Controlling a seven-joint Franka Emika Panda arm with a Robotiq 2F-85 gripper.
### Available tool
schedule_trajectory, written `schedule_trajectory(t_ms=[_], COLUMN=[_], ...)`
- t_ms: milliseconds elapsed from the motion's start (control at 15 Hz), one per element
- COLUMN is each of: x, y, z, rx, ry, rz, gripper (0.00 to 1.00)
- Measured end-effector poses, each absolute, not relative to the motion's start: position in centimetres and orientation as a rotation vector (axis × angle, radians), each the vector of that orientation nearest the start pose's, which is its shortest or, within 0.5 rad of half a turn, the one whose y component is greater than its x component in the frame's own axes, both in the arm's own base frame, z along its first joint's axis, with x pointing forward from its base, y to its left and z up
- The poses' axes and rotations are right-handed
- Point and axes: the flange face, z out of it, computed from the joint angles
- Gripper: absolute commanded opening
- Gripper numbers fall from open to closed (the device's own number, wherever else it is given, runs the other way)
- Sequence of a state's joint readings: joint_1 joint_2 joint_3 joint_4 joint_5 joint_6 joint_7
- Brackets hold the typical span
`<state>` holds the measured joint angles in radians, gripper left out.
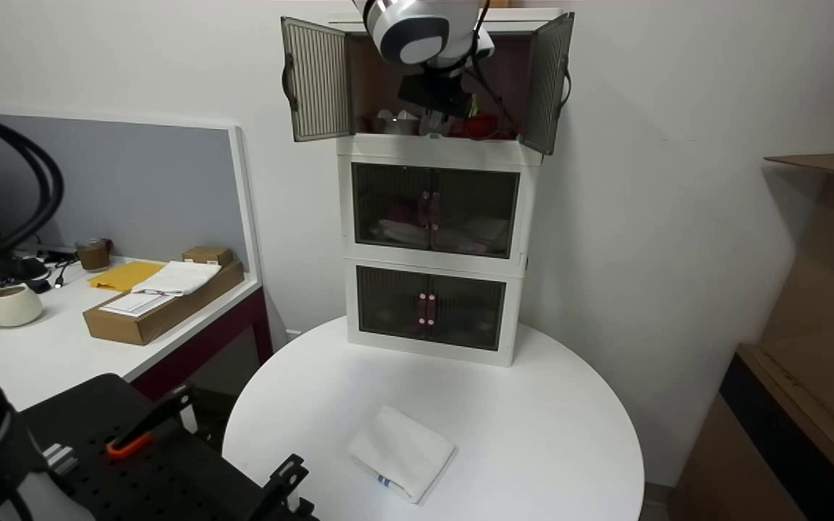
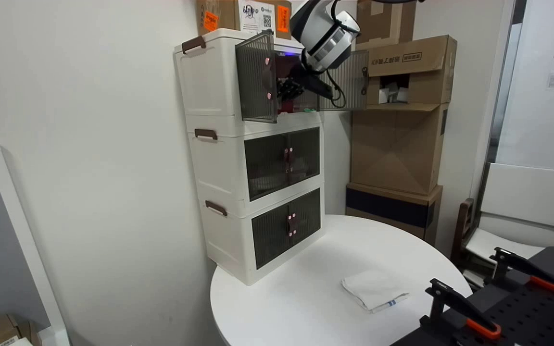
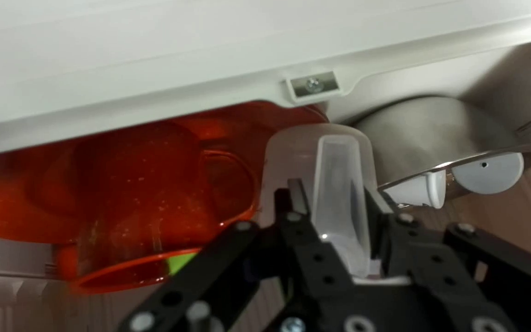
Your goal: Remove the jug from the topmost cabinet.
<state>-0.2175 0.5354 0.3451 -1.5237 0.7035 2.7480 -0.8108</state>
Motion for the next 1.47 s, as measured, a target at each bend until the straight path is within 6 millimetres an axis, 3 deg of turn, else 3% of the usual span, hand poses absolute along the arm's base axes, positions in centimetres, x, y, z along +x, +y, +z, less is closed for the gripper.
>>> schedule_trajectory(t_ms=[600, 1000, 1267, 1467], x=[73.9, 72.1, 69.5, 67.3], y=[0.9, 0.8, 0.9, 0.7], z=[44.0, 48.8, 52.1, 53.3], rx=[-2.524, -2.509, -2.490, -2.495], ry=[-0.304, -0.292, -0.247, -0.207], rz=[-1.128, -1.198, -1.255, -1.277], gripper=[0.00, 0.00, 0.00, 0.00])
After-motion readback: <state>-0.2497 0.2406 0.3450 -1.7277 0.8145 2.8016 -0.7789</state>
